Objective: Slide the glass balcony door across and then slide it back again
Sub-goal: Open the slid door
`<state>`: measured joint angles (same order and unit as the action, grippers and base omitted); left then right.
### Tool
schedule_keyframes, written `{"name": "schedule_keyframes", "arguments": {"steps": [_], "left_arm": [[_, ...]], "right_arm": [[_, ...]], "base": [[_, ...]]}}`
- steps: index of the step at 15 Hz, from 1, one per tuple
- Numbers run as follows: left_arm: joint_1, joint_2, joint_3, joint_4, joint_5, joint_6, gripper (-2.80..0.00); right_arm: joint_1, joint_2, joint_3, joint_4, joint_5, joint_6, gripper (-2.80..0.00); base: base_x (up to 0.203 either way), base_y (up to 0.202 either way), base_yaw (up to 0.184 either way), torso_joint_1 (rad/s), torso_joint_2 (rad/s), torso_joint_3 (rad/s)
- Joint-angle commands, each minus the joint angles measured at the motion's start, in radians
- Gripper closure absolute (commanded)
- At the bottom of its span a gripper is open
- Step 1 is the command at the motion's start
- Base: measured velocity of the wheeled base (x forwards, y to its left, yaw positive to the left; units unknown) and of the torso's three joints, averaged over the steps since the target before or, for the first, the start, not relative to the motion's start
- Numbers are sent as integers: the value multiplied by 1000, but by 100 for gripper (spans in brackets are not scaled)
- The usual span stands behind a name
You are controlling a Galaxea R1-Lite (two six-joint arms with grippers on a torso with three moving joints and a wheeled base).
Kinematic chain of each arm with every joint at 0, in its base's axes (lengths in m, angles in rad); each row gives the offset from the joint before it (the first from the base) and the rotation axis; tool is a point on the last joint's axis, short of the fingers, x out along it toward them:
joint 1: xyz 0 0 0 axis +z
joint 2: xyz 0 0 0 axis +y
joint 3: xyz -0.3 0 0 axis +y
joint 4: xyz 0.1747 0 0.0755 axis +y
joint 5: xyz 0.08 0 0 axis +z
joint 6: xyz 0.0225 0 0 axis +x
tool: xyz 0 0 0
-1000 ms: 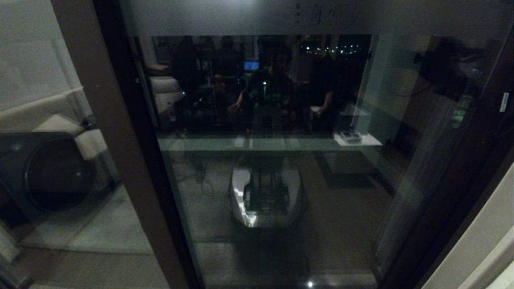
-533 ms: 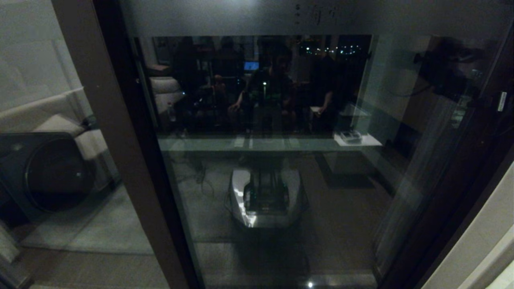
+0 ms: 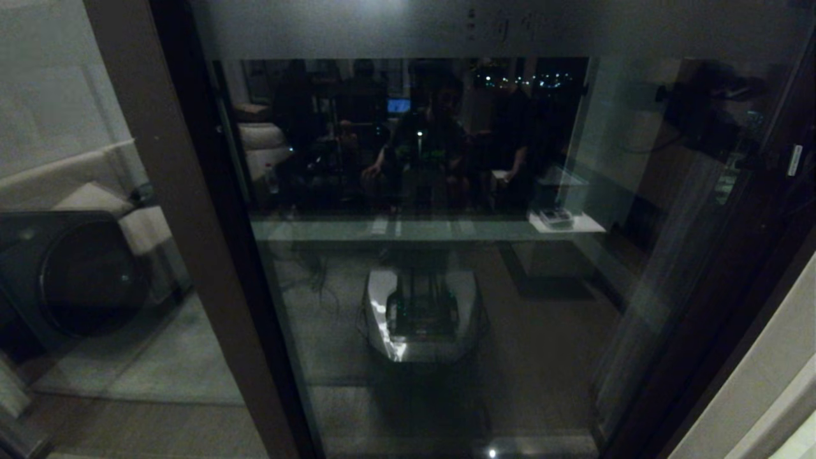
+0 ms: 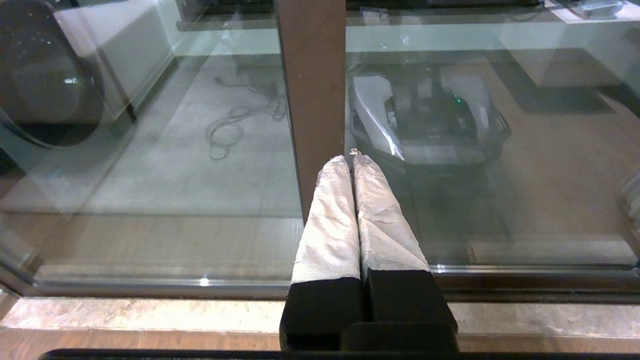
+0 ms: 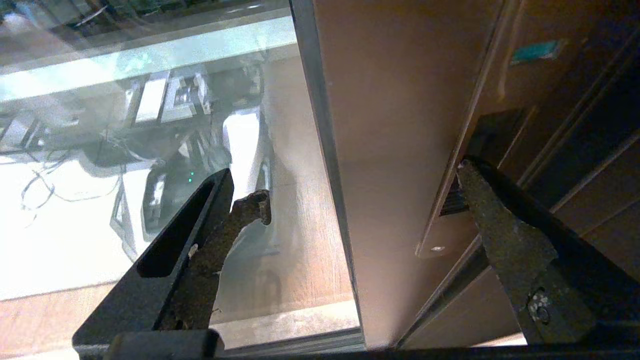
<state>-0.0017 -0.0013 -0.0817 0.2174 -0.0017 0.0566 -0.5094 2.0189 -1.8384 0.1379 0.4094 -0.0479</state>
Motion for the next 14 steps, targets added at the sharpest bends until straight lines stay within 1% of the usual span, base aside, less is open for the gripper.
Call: {"name": "schedule_keyframes", "arguments": {"steps": [1,10,11,13,14], "left_arm": [[0,1,0,0,0,0,0],[0,1,0,0,0,0,0],[0,1,0,2,0,0,0],[0,1,0,2,0,0,0],[0,1,0,2,0,0,0]], "right_arm": [[-1,36,-25,-3,0,0,-280],[-1,40,-1,-1,4,0,-280],[-2,38,-1,-1,24,5,-280],[-12,31,-1,-1,96,40,-280],[-17,26,-1,-1,121,45,-280]], "base": [[0,0,0,0,0,0],[0,0,0,0,0,0],[0,0,0,0,0,0],[0,0,0,0,0,0],[0,0,0,0,0,0]]}}
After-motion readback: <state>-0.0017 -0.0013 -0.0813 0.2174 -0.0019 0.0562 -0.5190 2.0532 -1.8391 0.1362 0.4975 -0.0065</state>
